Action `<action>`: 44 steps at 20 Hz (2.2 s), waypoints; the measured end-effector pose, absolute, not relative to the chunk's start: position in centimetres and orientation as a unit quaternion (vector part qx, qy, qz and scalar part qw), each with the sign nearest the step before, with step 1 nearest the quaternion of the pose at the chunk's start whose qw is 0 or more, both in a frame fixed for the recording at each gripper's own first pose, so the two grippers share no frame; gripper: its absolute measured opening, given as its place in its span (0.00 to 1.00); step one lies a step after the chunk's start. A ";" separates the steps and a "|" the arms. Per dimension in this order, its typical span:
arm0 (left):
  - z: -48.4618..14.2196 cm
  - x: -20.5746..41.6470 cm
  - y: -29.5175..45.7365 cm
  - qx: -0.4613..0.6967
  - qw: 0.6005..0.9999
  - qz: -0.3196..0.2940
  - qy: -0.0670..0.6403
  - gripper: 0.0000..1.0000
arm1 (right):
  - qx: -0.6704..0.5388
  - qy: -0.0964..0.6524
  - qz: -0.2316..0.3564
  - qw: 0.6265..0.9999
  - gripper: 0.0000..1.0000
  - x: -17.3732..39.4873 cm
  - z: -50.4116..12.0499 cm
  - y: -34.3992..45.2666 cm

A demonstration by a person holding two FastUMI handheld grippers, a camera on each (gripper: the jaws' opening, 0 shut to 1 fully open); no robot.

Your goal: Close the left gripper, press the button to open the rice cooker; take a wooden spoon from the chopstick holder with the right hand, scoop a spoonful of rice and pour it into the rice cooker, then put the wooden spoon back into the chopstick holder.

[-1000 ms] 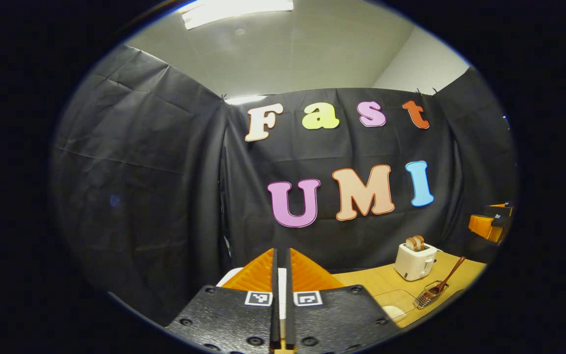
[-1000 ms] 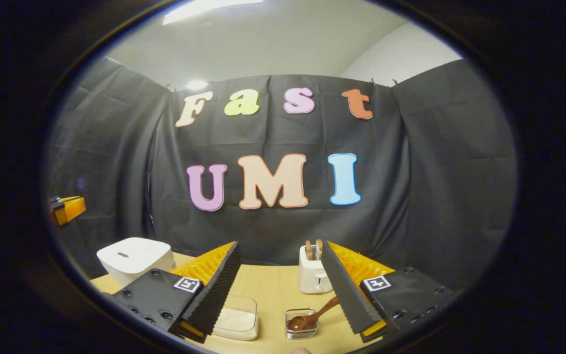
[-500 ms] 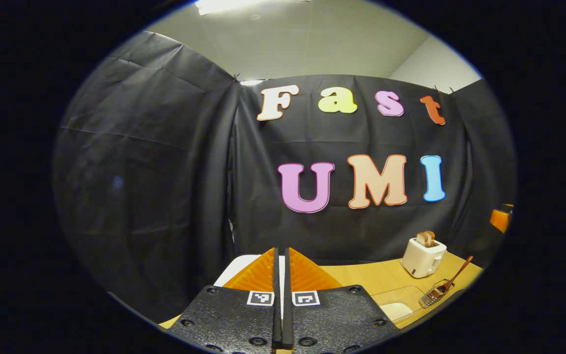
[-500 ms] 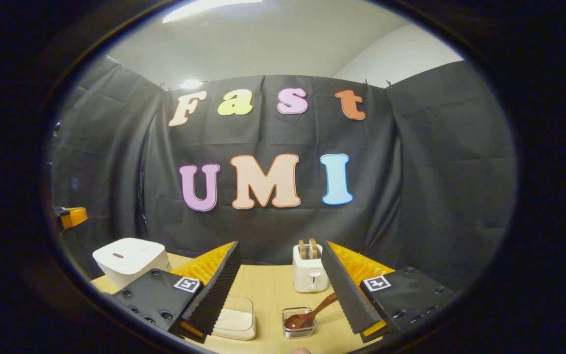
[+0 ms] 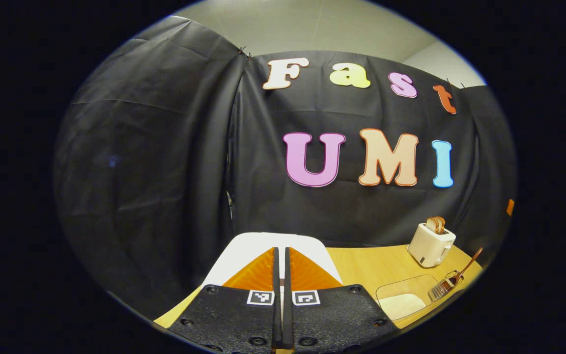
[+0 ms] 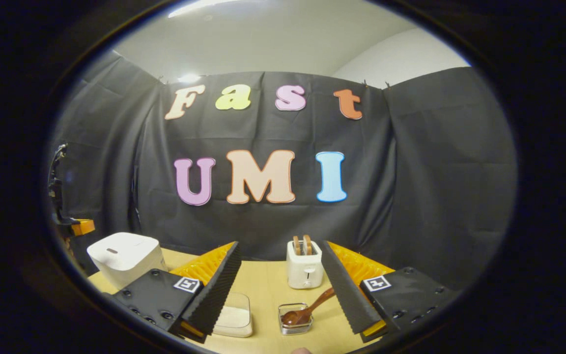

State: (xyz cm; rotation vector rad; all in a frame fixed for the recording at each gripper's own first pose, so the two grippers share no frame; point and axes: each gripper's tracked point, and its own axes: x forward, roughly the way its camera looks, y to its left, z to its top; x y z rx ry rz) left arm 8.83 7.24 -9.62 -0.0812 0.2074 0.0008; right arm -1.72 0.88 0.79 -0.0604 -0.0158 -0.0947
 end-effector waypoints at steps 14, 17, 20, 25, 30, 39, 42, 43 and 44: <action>-18.4 11.5 6.5 -0.051 0.978 -0.032 0.199 0.00 | -0.045 0.011 -0.054 0.997 1.00 -0.6 -0.2 2.0; -18.8 11.5 6.2 -0.043 0.978 -0.033 0.200 0.00 | -0.048 0.012 -0.054 0.997 1.00 -0.5 -0.4 2.0; -19.3 11.5 6.3 -0.048 0.978 -0.027 0.203 0.00 | -0.046 0.015 -0.054 0.997 1.00 -0.5 -0.6 2.0; -19.3 11.6 6.3 -0.053 0.976 -0.027 0.209 0.00 | -0.044 0.014 -0.051 0.998 1.00 -0.7 -0.7 2.0; -18.0 11.7 6.0 -0.032 0.981 -0.022 0.192 0.00 | -0.045 0.007 -0.055 0.997 1.00 -1.2 -0.2 1.0; -10.5 11.5 6.6 -0.022 0.995 0.009 0.100 0.28 | -0.035 0.001 -0.055 0.998 1.00 -1.4 0.1 -0.8; -8.4 10.7 5.9 -0.018 0.997 0.006 0.075 0.56 | -0.032 0.006 -0.051 0.998 1.00 -1.2 -0.3 -1.5; -7.7 10.3 5.7 -0.016 0.998 0.004 0.066 0.67 | -0.030 0.006 -0.050 0.998 1.00 -1.1 -0.5 -1.8; -7.0 9.8 5.4 -0.015 0.998 0.002 0.056 0.77 | -0.029 0.008 -0.050 0.998 1.00 -1.0 -0.6 -2.2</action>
